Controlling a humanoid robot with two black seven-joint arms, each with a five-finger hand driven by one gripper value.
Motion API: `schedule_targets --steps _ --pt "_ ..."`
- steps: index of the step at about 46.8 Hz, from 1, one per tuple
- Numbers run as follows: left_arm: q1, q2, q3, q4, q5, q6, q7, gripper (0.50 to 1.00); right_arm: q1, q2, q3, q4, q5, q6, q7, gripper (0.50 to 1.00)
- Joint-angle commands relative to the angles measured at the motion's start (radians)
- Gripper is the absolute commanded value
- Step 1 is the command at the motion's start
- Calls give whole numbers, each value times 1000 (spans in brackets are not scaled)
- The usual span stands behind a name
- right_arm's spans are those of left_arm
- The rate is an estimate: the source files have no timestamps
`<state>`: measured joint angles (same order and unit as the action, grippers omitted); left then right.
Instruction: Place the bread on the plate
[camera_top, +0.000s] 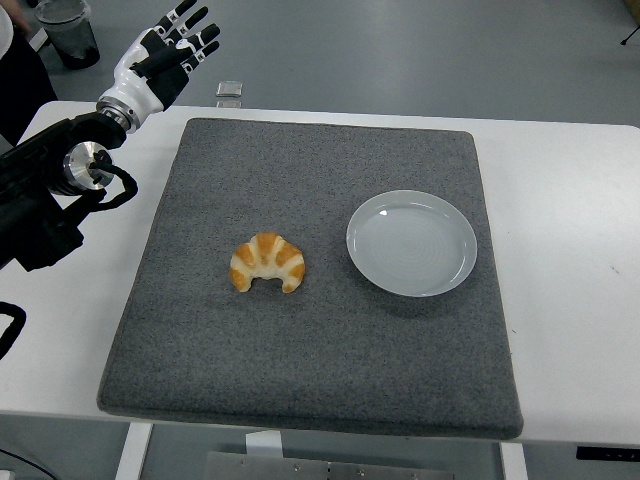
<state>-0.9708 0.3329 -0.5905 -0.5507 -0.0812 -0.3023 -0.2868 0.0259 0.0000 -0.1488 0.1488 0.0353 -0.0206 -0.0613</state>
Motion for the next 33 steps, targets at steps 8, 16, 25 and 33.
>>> schedule_targets --steps 8,16,25,33 --pt "0 -2 5 2 1 -1 3 990 0 0 0 0 0 -2 0 930" --pt "-2 -2 3 2 0 0 3 990 0 0 0 0 0 -2 0 930" --pt "-2 -3 3 2 0 0 5 990 0 0 2 0 0 -2 0 932" --pt "0 -3 3 2 -2 0 3 990 0 0 2 0 0 -2 0 930"
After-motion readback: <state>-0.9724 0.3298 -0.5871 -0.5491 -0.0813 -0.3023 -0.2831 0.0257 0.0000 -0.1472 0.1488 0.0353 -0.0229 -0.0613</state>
